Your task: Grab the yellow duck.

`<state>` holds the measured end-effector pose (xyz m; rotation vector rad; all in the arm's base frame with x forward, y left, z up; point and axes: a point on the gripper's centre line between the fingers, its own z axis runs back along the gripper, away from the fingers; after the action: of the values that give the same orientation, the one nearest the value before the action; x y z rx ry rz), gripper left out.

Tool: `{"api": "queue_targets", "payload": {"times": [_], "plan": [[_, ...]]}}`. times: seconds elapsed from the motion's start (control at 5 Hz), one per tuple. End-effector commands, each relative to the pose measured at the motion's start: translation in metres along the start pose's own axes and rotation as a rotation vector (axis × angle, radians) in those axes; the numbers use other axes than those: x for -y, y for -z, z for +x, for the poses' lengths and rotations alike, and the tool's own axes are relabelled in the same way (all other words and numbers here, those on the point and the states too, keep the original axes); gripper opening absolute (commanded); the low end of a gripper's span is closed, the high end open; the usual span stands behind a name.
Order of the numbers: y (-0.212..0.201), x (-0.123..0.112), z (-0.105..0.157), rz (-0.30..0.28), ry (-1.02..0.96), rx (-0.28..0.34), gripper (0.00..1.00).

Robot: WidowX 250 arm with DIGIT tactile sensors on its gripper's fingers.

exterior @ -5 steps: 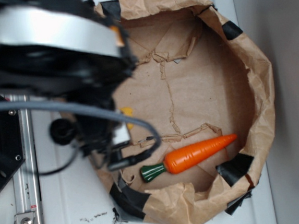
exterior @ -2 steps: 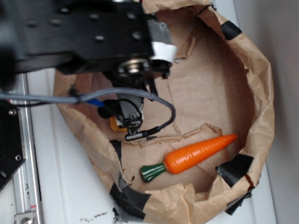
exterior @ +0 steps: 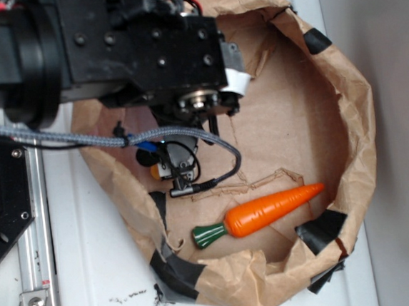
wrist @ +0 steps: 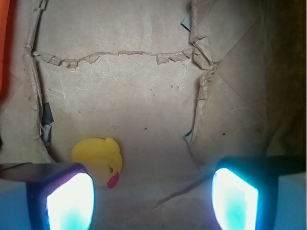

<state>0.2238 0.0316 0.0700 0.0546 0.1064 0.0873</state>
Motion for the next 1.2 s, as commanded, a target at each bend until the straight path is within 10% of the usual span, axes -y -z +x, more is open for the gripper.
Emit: {"api": "queue_targets", "payload": {"times": [0.0, 1.0], "plan": [[-0.012, -0.001, 0.006, 0.003, 0.003, 0.047, 1.0], [0.019, -0.006, -0.005, 0.018, 0.127, 0.077, 1.0]]}}
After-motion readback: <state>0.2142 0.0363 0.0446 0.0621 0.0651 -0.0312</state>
